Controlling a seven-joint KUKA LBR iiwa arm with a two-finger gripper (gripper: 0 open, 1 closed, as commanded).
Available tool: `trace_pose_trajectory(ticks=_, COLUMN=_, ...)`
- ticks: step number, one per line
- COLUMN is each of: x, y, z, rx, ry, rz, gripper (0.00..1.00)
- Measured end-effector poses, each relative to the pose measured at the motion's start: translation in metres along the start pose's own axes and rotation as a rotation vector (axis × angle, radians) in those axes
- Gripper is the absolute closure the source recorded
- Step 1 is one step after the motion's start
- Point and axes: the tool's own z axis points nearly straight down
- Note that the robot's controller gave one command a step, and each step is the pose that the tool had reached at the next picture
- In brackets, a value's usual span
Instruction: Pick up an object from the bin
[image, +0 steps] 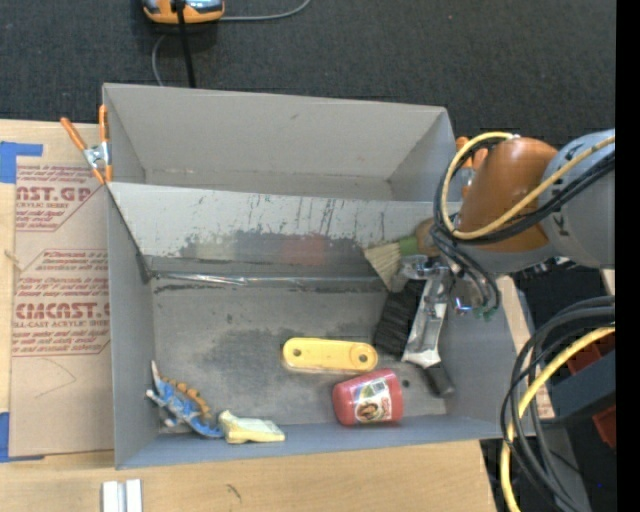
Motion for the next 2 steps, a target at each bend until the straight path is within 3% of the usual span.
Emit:
trace_pose_trajectory(ticks=1, x=0.020, y=0.055, z=0.023, rx=0.003, ry=0.001, rz=-0.051, gripper=0.00)
trace_pose_trajectory(ticks=2, x=-0.012, y=-0.029, z=0.035, rx=-0.011, ry=0.003, rz=-0.128, gripper=1.00)
